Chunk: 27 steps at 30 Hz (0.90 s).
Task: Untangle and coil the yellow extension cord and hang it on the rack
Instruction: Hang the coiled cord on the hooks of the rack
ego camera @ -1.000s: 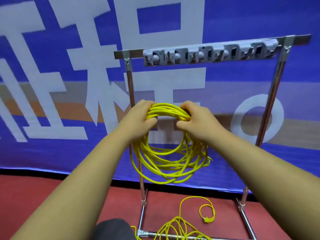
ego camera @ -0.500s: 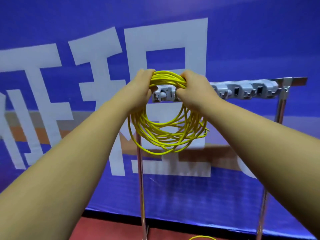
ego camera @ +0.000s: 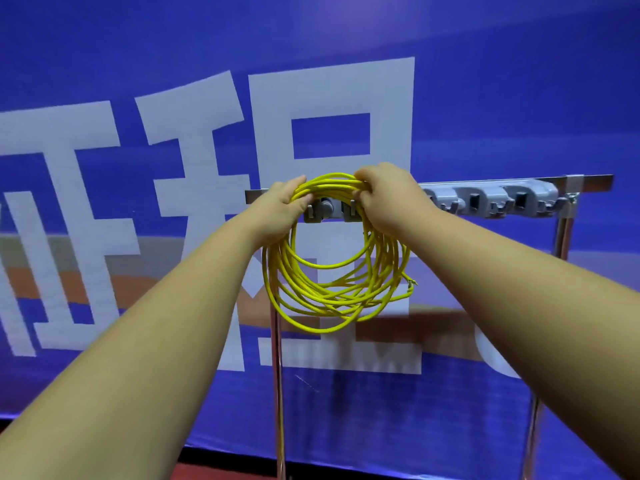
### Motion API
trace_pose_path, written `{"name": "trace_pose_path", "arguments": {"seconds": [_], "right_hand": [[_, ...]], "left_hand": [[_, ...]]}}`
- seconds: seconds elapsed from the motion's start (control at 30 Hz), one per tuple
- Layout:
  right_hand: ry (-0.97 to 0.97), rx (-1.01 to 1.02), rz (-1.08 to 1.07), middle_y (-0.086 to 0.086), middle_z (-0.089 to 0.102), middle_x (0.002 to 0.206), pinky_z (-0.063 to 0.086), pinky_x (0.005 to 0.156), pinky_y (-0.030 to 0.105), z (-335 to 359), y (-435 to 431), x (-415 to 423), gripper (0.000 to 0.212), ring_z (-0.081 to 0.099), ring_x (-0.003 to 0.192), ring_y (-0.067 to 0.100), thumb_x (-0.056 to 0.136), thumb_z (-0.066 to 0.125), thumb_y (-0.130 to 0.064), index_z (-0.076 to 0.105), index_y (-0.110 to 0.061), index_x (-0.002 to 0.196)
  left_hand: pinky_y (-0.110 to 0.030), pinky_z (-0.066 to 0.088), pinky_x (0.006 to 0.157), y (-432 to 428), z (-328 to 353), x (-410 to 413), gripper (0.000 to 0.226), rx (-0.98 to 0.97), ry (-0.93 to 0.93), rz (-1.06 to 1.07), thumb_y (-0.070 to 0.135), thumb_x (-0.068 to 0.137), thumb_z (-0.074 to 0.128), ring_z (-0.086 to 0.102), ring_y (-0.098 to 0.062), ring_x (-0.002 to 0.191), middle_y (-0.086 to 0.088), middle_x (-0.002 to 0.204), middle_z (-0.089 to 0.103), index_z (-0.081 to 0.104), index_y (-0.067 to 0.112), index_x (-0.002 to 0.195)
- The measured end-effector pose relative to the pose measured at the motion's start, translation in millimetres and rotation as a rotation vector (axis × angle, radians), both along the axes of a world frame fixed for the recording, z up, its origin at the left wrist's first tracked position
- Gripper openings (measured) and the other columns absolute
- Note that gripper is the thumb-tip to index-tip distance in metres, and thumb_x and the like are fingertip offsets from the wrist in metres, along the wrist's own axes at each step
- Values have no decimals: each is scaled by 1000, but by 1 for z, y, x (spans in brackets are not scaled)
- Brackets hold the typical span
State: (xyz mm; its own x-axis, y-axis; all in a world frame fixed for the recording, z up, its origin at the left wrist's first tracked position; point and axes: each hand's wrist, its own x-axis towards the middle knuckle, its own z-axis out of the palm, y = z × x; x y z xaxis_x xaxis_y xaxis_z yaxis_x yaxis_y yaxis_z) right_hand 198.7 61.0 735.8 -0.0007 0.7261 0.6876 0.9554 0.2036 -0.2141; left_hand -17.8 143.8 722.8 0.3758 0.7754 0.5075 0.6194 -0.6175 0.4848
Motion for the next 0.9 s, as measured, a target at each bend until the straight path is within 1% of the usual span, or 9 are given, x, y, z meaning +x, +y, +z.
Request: {"name": "trace_pose_path", "arguments": {"seconds": [0.03, 0.1, 0.2, 0.27, 0.37, 0.47, 0.57, 0.77, 0.9], "right_hand": [[-38, -12, -14, 10, 56, 99, 38, 72, 36, -1, 0, -1, 15, 57, 95, 34, 109, 52, -21, 65, -15, 103], [-101, -22, -34, 10, 55, 99, 44, 75, 39, -2, 2, 1, 21, 56, 94, 33, 109, 50, -24, 67, -13, 103], [-163, -23, -43, 7, 55, 105, 49, 85, 44, -4, 3, 7, 26, 54, 101, 32, 109, 46, -30, 69, -19, 110], [-195, -47, -48, 8, 53, 111, 48, 88, 45, -6, 0, 8, 28, 52, 104, 32, 110, 41, -32, 67, -20, 112], [-249, -71, -60, 11, 51, 122, 44, 87, 44, -11, -2, 9, 27, 49, 106, 33, 111, 36, -34, 58, -17, 115], [-264, -75, -50, 15, 51, 135, 46, 96, 48, -16, -3, 12, 39, 50, 114, 36, 113, 34, -36, 51, -13, 139], [-268, -74, -56, 15, 48, 145, 46, 103, 50, -18, -5, 13, 54, 49, 125, 38, 114, 32, -41, 36, -13, 160], [-229, -31, -55, 12, 54, 135, 48, 98, 49, -18, -8, 10, 44, 52, 119, 37, 114, 34, -42, 50, -20, 148], [-208, -3, -40, 9, 55, 118, 49, 92, 50, -23, -7, 10, 31, 54, 108, 34, 111, 41, -43, 58, -23, 127]], "left_hand": [[-47, 46, 110, 2, -2, -3, 57, -64, -33, -32, 58, 104, 46, 50, -23, 134, 0, 155, 45, 35, 40, 157], [-48, 44, 114, 3, -3, -8, 59, -188, -66, -135, 65, 99, 49, 50, -20, 136, 6, 154, 49, 39, 47, 153], [-44, 42, 116, -2, -8, -13, 54, -285, -91, -221, 61, 100, 51, 49, -18, 138, 10, 151, 50, 41, 47, 152], [-47, 45, 114, -4, -11, -14, 61, -255, -116, -197, 67, 97, 52, 53, -18, 135, 10, 149, 53, 37, 48, 154], [-50, 52, 107, -5, -19, -14, 53, -168, -202, -185, 69, 95, 54, 63, -16, 123, 11, 132, 67, 49, 52, 145], [-51, 50, 109, -6, -26, -11, 62, -156, -351, -194, 76, 86, 61, 65, -18, 123, 11, 132, 68, 48, 56, 143], [-39, 50, 107, -10, -31, -3, 60, -109, -418, -172, 70, 91, 61, 64, -10, 122, 14, 133, 66, 40, 60, 147], [-20, 46, 93, -20, -28, 9, 48, 40, -450, -120, 44, 104, 58, 59, 4, 114, 16, 128, 62, 43, 53, 149], [-22, 47, 95, -22, -29, 9, 42, 73, -404, -122, 42, 106, 55, 56, -3, 123, 9, 144, 55, 47, 53, 146]]}}
